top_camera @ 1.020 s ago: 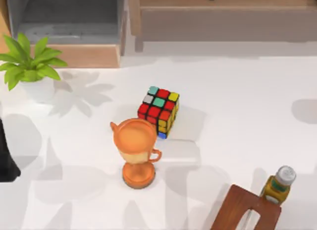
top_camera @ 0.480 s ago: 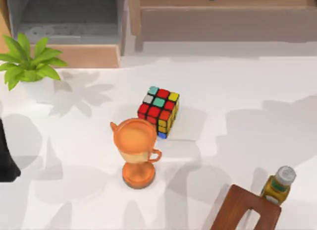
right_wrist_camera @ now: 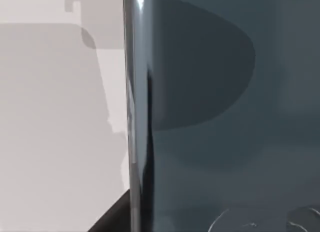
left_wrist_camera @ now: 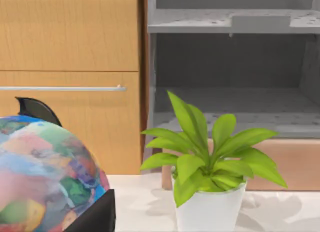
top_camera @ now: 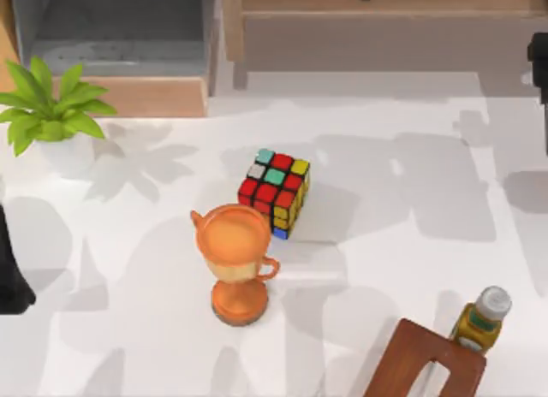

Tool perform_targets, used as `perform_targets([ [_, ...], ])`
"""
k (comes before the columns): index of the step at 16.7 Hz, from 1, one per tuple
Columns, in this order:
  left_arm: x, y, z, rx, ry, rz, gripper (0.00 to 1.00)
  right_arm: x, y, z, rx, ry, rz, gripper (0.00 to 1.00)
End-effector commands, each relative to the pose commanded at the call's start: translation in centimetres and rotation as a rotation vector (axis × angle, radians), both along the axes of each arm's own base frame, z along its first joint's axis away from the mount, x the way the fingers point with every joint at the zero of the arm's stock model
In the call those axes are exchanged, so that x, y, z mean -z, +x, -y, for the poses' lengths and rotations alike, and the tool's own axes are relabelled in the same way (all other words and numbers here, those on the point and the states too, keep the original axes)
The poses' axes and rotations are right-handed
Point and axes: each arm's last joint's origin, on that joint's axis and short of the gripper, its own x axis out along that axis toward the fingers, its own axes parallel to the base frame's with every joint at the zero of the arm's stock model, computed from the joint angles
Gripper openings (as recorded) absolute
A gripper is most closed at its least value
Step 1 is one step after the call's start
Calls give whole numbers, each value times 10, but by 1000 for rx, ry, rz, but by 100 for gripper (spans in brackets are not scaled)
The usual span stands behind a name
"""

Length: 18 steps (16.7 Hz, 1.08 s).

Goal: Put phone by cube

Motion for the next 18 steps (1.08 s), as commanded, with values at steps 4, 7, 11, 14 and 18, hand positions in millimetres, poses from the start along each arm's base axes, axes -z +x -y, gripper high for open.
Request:
perform_targets([
  [4, 0, 0, 0, 0, 0, 0, 100, 17, 12, -66, -48, 19, -78, 0],
  [7, 0, 0, 0, 0, 0, 0, 100, 33, 13, -112, -79, 17, -141, 0],
  [11, 0, 0, 0, 0, 0, 0, 100, 54, 8, -158, -108, 2, -213, 0],
  [14, 0, 0, 0, 0, 0, 0, 100, 65, 3, -178, -121, -10, -245, 0],
  [18, 0, 0, 0, 0, 0, 0, 100, 67, 2, -182, -123, -12, -251, 0],
])
